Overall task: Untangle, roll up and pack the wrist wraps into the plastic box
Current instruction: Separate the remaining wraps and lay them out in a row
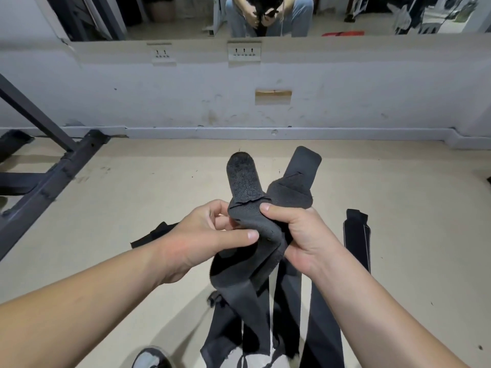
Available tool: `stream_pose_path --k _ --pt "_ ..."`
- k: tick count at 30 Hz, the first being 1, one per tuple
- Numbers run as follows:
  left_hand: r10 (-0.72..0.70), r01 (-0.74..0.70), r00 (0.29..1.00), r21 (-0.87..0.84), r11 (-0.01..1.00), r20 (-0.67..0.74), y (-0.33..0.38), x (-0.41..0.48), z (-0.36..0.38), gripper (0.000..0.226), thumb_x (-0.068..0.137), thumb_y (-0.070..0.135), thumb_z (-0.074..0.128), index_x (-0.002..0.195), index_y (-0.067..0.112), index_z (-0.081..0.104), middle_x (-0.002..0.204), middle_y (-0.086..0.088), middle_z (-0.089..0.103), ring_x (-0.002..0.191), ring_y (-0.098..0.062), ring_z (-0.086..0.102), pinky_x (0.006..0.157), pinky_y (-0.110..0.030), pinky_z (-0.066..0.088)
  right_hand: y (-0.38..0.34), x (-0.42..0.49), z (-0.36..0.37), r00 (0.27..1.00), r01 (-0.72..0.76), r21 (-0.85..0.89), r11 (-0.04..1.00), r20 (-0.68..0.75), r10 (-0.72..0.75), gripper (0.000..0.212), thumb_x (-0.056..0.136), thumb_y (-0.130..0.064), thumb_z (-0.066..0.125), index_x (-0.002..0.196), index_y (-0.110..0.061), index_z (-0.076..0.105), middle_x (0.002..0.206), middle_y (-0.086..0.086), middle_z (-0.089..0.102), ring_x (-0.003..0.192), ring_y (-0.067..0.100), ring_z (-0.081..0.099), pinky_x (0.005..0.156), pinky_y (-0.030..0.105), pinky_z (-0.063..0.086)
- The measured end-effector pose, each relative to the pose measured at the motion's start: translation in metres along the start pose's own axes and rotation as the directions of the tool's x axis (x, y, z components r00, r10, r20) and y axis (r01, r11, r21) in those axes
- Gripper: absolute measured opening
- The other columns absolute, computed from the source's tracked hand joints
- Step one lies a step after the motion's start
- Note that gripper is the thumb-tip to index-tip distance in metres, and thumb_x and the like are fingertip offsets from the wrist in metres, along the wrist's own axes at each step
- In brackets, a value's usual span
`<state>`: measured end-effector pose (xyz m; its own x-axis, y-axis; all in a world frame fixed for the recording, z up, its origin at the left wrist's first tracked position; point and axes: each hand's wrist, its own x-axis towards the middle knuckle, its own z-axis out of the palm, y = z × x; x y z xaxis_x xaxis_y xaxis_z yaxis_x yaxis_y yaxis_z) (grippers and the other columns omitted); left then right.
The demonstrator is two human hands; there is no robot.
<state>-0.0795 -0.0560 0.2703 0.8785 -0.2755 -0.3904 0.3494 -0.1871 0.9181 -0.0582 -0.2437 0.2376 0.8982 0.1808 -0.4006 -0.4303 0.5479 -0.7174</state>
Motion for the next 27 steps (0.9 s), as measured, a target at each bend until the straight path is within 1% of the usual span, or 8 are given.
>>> stream_pose_path --k 2,5,8,13,17,19,23,27 --pt "0.02 -0.02 1.0 0.004 1.0 0.018 0.0 0.001 -0.001 0.045 0.083 0.006 0.088 0.123 0.003 0.066 0.099 -0.01 0.08 0.079 -0.015 0.072 0.063 -0.02 0.054 0.001 0.0 0.002 1.0 0.001 -0.016 1.0 -0.024 -0.001 0.03 0.091 0.01 0.066 0.12 0.015 0.065 0.112 0.034 0.073 0.1 0.046 0.075 0.077 0.051 0.065" --pt "0.095 -0.081 0.992 0.154 0.985 -0.086 0.001 0.005 -0.003 0.032 0.082 0.011 0.08 0.103 -0.004 0.064 0.087 -0.026 0.067 0.076 -0.022 0.06 0.065 -0.031 0.049 -0.001 0.0 0.001 0.996 -0.085 0.042 0.996 -0.017 0.086 0.034 0.1 -0.011 0.058 0.126 0.008 0.067 0.119 0.027 0.074 0.108 0.043 0.074 0.088 0.05 0.061" --pt "0.204 -0.126 0.95 0.306 0.943 -0.235 0.002 0.007 0.002 0.032 0.083 0.005 0.065 0.066 0.016 0.04 0.063 -0.01 0.036 0.064 -0.019 0.038 0.061 -0.035 0.029 -0.007 0.001 -0.002 0.994 -0.111 0.124 0.986 -0.008 0.113 0.043 0.102 -0.021 0.048 0.134 0.001 0.066 0.129 0.026 0.071 0.121 0.044 0.069 0.106 0.055 0.052" --pt "0.36 -0.207 0.857 0.393 0.896 -0.37 0.007 0.006 0.012 0.037 0.078 0.002 0.066 0.062 0.019 0.037 0.053 0.009 0.034 0.053 -0.017 0.036 0.05 -0.027 0.031 -0.007 0.0 0.002 0.994 -0.104 0.111 0.988 0.03 0.101 0.043 0.106 -0.024 0.039 0.128 0.0 0.066 0.125 0.022 0.074 0.114 0.036 0.071 0.108 0.051 0.051" --pt "0.264 -0.202 0.945 0.294 0.934 -0.192 0.011 0.0 0.03 0.033 0.072 0.009 0.094 0.085 0.019 0.065 0.073 0.009 0.063 0.063 -0.008 0.058 0.064 -0.02 0.053 0.001 -0.005 0.007 0.984 -0.155 0.107 0.982 0.103 0.144 0.052 0.104 -0.025 0.042 0.138 0.01 0.06 0.131 0.026 0.066 0.12 0.04 0.065 0.115 0.052 0.046" --pt "0.221 -0.182 0.962 0.231 0.956 -0.158 0.01 0.0 0.032 0.04 0.075 0.003 0.091 0.101 0.018 0.065 0.093 0.002 0.07 0.074 -0.007 0.068 0.075 -0.018 0.057 -0.001 -0.005 0.004 0.983 -0.153 0.124 0.98 0.12 0.138 0.05 0.104 -0.023 0.044 0.136 0.01 0.062 0.13 0.026 0.065 0.126 0.043 0.064 0.116 0.052 0.047" --pt "0.262 -0.183 0.925 0.282 0.942 -0.275 0.011 0.004 0.025 0.052 0.079 -0.003 0.085 0.112 0.024 0.055 0.096 0.002 0.061 0.065 -0.01 0.067 0.066 -0.025 0.054 0.001 -0.007 0.001 0.964 -0.212 0.14 0.967 0.193 0.183 0.051 0.104 -0.024 0.04 0.135 0.007 0.065 0.139 0.027 0.064 0.131 0.042 0.063 0.109 0.054 0.052" --pt "0.352 -0.181 0.886 0.472 0.863 -0.303 0.007 0.008 0.024 0.064 0.071 0.015 0.095 0.117 0.032 0.053 0.096 0.003 0.054 0.065 -0.011 0.056 0.067 -0.029 0.051 0.001 -0.006 0.004 0.973 -0.187 0.139 0.972 0.162 0.164 0.05 0.104 -0.022 0.037 0.124 0.005 0.073 0.132 0.027 0.069 0.115 0.041 0.071 0.108 0.053 0.051"
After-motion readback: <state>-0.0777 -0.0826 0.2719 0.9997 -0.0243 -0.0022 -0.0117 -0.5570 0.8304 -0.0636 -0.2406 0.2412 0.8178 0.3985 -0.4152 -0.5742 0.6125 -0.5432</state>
